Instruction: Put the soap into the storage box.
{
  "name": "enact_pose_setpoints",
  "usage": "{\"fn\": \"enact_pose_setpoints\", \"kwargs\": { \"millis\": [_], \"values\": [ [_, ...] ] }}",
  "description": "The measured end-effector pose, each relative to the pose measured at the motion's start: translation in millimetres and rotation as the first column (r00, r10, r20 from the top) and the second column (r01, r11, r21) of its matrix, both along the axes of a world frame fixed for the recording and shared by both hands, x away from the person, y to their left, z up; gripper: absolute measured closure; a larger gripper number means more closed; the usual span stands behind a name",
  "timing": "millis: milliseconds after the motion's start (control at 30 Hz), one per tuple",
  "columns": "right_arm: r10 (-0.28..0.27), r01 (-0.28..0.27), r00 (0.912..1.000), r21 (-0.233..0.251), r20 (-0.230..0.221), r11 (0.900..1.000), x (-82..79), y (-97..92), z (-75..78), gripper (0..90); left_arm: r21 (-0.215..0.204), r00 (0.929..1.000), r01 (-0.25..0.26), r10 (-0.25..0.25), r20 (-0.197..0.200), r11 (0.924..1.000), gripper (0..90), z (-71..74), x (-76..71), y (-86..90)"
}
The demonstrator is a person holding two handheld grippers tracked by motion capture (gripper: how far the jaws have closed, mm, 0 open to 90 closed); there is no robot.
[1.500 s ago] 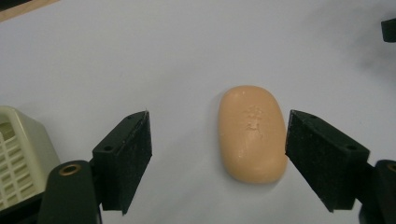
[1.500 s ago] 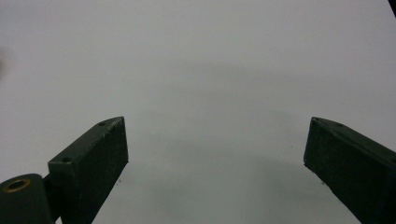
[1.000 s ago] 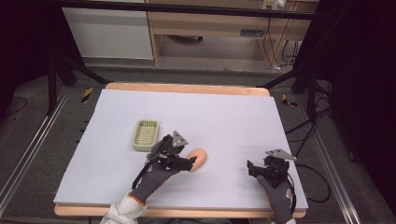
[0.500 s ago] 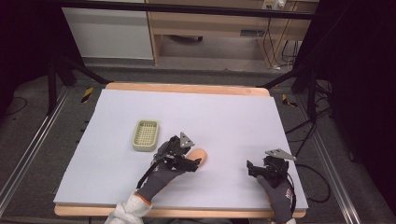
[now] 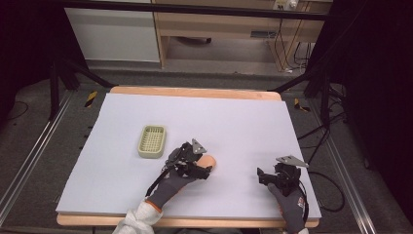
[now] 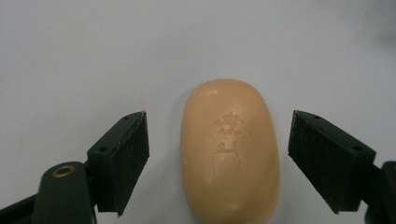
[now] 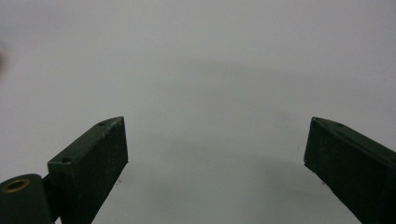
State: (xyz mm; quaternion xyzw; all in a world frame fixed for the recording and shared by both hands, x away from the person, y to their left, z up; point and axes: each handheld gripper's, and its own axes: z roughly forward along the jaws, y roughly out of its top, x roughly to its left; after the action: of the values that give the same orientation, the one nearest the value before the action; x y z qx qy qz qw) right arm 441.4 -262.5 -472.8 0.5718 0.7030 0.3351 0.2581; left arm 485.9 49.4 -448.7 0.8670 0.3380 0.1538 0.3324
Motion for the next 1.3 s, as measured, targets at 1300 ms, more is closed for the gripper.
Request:
{"fn": "enact_pose_setpoints", "kwargs": {
  "millis": [1300],
  "values": [
    [0.002,-0.002,0.9999,-0.002,-0.013,1.0,1.4,1.2,-1.5,6.4,0.059,0.9956,0.034,-0.028,-0.089,0.9977,30.2,-20.7,10.0,-12.2]
  ]
}}
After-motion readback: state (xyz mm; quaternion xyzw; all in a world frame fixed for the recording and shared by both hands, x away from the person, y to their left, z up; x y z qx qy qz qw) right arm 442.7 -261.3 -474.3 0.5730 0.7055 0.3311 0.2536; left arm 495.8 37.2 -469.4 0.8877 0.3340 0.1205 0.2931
